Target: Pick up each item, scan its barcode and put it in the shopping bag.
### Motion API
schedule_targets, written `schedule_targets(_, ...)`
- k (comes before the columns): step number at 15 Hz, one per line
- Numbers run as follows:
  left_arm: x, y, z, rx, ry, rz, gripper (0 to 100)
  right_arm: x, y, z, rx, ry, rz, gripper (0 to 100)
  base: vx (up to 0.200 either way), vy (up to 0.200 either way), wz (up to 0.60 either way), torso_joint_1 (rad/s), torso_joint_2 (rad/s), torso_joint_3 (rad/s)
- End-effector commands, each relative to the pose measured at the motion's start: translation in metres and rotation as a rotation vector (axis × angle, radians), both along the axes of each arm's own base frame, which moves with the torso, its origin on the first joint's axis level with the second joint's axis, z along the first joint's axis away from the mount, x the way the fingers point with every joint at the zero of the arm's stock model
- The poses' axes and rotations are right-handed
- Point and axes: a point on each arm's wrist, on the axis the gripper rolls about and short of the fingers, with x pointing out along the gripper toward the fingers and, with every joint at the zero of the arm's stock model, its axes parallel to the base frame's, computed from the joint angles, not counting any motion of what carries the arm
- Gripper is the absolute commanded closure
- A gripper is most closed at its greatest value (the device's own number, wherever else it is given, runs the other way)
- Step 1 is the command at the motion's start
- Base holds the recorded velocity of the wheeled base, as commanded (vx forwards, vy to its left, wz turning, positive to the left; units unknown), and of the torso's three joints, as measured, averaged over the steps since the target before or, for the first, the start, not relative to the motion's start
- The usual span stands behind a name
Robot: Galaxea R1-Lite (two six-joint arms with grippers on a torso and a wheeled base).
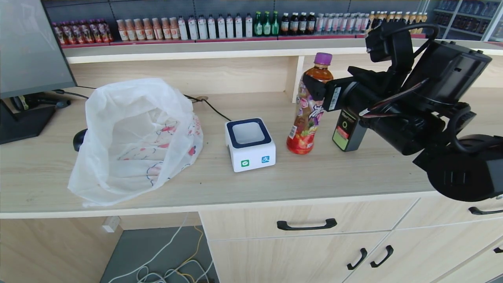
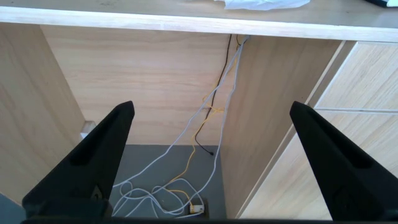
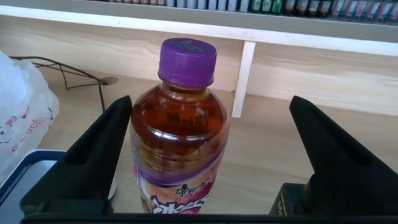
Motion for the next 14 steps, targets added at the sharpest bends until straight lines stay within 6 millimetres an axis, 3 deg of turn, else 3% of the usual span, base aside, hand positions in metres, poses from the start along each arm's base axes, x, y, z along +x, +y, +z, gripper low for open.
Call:
schedule_targets(1, 0.0, 0.0, 0.0, 0.0, -0.001, 0.002, 0, 0.003, 0.001, -0.001, 0.002, 0.003, -0.003, 0, 0.0, 0.0, 0.0, 0.0, 0.0, 0.0)
schedule_targets(14, 0.0, 0.0, 0.0, 0.0, -0.001, 0.0, 0, 0.015, 0.021, -0.027, -0.001, 0.062, 0.023, 0, 0.0, 0.0, 0.0, 0.0, 0.0, 0.0)
